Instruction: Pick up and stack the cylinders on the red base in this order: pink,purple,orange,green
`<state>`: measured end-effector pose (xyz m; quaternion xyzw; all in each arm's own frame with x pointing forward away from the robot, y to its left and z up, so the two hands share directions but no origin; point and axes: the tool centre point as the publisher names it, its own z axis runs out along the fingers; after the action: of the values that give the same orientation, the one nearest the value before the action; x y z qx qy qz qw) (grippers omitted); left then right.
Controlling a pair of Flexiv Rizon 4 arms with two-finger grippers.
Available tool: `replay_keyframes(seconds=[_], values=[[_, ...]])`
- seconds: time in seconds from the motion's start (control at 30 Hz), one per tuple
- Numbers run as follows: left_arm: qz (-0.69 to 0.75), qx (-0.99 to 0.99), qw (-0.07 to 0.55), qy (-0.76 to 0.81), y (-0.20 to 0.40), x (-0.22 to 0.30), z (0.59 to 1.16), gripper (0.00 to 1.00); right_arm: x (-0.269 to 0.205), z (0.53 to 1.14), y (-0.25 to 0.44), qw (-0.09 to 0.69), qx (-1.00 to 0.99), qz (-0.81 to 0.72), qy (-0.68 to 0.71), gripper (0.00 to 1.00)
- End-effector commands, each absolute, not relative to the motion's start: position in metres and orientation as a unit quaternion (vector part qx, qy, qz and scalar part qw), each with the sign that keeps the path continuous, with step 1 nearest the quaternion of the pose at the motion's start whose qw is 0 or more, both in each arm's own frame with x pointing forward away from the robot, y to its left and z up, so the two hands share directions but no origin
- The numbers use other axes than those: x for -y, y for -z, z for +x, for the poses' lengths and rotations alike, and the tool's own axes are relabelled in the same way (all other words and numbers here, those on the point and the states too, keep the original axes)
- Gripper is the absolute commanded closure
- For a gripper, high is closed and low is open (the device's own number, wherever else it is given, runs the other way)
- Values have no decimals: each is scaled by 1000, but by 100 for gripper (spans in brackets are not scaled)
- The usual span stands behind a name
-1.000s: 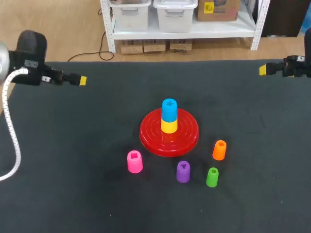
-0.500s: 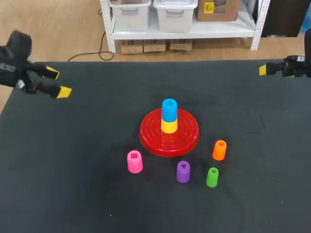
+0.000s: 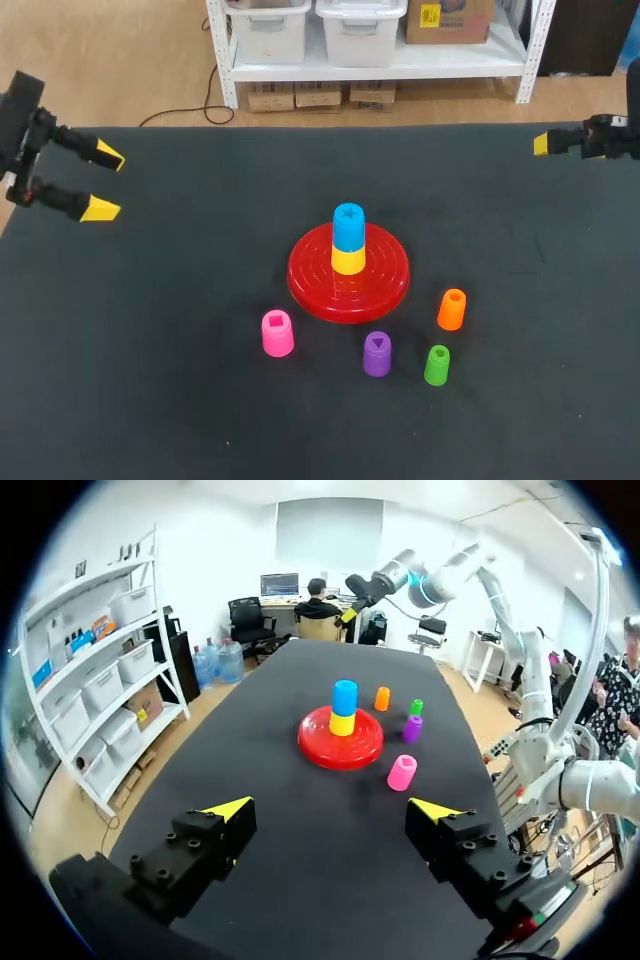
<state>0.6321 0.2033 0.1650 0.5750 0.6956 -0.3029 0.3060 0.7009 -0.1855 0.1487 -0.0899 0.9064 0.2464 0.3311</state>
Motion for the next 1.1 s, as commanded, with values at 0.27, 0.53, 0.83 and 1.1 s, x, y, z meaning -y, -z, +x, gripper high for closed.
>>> replay_keyframes(seconds=[0.27, 0.53, 0.83, 1.1], values=[[672, -624, 289, 276, -166, -180, 618, 0, 185, 700, -149, 331, -907, -89, -245, 0], [679, -628, 282, 254, -152, -169, 603, 0, 185, 700, -149, 331, -907, -89, -245, 0], [696, -600, 299, 259, -151, -165, 598, 0, 185, 700, -149, 331, -907, -89, -245, 0], [688, -592, 304, 288, -157, -159, 594, 0, 185, 700, -149, 331, -907, -89, -245, 0]])
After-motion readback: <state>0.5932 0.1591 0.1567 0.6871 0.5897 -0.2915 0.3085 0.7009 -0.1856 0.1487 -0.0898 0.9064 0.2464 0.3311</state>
